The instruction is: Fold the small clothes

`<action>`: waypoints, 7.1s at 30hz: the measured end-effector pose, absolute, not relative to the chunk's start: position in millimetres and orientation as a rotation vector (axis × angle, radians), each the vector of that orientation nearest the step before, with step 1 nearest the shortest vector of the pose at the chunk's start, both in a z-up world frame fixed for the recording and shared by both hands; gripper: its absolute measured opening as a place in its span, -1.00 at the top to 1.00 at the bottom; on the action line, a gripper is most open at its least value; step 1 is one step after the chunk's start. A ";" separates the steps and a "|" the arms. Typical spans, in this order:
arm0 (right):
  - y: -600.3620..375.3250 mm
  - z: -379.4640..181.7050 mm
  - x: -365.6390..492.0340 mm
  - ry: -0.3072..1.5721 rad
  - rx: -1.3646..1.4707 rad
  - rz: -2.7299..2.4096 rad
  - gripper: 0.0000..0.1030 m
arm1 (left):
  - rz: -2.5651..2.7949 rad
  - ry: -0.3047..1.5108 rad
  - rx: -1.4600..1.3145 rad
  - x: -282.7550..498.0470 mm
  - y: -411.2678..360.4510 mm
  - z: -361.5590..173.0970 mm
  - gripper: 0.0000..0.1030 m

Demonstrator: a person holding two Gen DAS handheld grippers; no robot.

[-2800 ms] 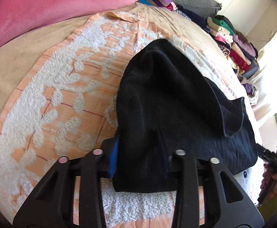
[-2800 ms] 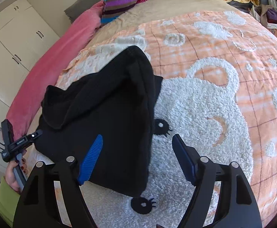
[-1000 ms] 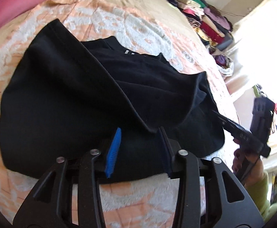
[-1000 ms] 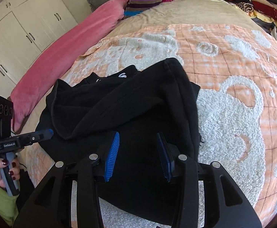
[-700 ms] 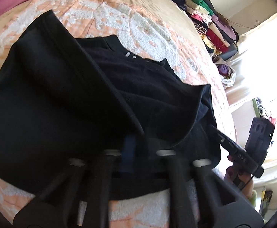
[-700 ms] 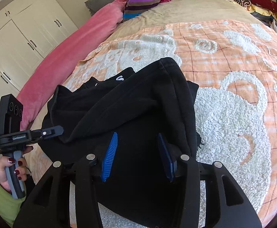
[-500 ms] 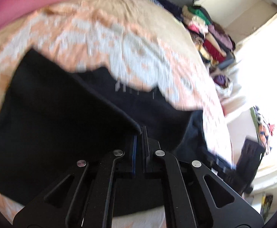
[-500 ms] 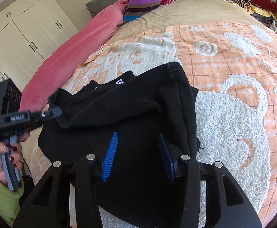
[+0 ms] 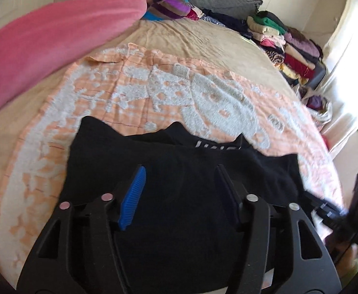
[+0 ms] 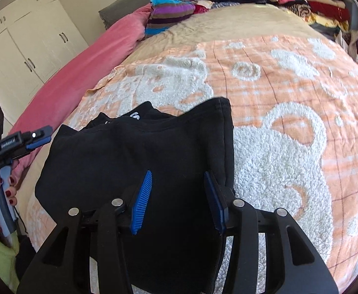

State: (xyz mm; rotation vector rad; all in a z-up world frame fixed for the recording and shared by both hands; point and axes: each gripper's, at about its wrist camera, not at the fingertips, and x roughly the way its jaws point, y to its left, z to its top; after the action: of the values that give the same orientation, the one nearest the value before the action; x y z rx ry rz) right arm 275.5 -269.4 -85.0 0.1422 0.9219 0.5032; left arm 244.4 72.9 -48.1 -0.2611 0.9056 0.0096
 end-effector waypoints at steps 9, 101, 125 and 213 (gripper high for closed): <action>-238.1 -50.5 249.4 0.777 0.026 0.623 -0.28 | 0.056 0.923 -0.115 209.9 61.6 -54.1 -0.44; -59.8 -47.4 146.4 0.456 -0.390 0.785 0.78 | -0.287 0.955 -0.563 278.9 134.0 -31.4 0.70; -225.3 -56.7 166.4 0.821 -0.069 0.593 0.50 | -0.469 1.065 -0.481 308.9 -63.5 -29.3 0.18; -280.1 -32.9 172.4 0.853 0.015 0.471 -0.47 | -0.197 0.895 -0.021 173.0 -38.4 -40.0 -0.71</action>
State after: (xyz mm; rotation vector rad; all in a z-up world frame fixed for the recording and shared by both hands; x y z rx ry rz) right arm 172.4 -280.1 -32.9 0.0146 0.8529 0.4713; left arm 173.0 -38.4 -40.0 -0.0208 0.8948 -0.1969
